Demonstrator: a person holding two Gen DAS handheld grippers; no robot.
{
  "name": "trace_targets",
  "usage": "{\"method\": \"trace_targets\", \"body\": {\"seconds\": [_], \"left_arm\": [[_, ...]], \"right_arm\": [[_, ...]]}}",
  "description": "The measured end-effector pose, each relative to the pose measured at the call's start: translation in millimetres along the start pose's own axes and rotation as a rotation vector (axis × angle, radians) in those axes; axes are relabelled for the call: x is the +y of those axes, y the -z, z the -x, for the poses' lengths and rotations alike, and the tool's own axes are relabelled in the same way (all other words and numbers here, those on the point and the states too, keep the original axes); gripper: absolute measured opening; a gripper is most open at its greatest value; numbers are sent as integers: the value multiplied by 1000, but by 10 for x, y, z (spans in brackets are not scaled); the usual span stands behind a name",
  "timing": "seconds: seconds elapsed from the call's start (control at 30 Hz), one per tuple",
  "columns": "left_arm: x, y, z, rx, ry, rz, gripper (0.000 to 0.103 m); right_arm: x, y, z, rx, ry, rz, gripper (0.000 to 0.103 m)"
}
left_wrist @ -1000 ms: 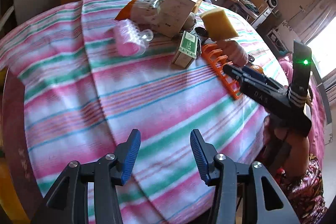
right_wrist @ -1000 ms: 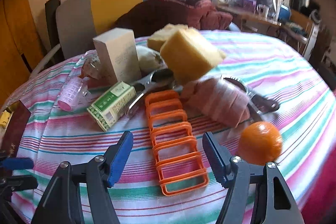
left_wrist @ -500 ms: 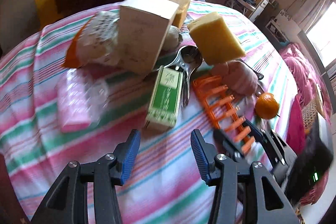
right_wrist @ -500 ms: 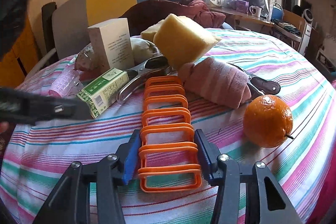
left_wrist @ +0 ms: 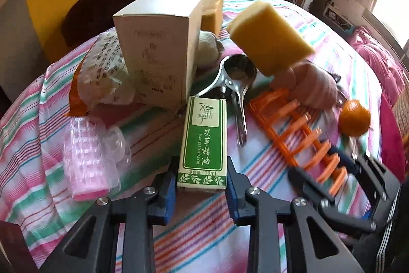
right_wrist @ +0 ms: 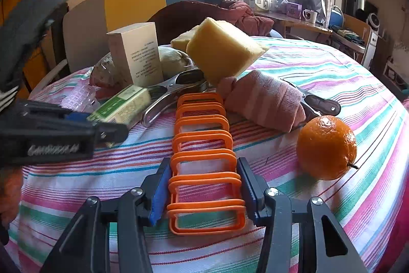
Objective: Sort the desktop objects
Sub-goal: 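Grasp the orange plastic rack with the right tool while the left tool grasps the green box, then carry the orange rack and green box into the gold tray and open both tools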
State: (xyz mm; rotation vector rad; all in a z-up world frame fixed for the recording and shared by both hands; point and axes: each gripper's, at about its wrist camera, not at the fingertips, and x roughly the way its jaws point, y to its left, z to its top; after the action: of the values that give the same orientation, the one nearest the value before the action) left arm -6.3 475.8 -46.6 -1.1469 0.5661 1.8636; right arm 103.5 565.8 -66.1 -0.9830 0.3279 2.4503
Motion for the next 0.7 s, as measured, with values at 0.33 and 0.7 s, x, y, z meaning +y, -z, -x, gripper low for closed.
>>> {"method": "trace_targets", "body": {"seconds": [0.33,0.7], "left_arm": [[47,519,324,-39,20,12,31],[28,858,530,-48,51,46,31]], "right_arm": [[93,71,153,30,31,-41,50],[251,175,473,93,-87,-209,50]]}}
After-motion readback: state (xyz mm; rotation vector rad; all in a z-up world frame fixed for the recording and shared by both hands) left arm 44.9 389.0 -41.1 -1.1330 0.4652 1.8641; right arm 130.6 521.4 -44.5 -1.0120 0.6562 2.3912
